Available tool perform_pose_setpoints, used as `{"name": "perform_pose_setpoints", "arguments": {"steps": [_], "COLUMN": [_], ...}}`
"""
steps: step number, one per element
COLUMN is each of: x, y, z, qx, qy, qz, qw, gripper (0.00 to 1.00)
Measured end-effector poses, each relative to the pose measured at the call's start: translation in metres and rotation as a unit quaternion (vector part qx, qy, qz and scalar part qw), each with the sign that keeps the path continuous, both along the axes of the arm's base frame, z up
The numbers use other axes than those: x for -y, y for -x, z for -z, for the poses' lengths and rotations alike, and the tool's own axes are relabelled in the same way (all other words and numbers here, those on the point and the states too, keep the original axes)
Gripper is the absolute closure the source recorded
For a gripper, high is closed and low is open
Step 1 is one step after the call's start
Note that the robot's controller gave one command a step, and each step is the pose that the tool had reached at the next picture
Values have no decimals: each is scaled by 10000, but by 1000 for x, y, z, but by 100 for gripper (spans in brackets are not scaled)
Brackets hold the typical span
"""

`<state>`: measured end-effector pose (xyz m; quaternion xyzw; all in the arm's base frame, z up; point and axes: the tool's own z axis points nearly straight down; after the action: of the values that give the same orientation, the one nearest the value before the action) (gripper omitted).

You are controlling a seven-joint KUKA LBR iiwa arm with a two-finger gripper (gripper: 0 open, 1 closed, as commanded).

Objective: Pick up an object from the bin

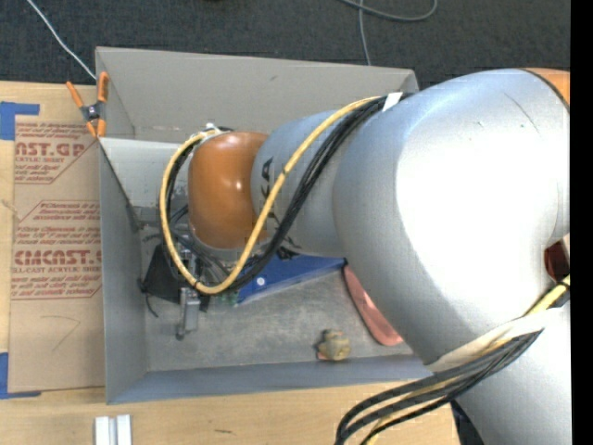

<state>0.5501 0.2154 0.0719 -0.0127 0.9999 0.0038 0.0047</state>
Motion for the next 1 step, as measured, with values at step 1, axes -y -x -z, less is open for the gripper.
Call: {"name": "perform_pose_setpoints", "arguments": {"steps": [1], "x": [123], "y": [-43], "z": [1], "qx": [-28], "qy": [-2], "qz": [-2822], "qw": [9594], "gripper": [100]}}
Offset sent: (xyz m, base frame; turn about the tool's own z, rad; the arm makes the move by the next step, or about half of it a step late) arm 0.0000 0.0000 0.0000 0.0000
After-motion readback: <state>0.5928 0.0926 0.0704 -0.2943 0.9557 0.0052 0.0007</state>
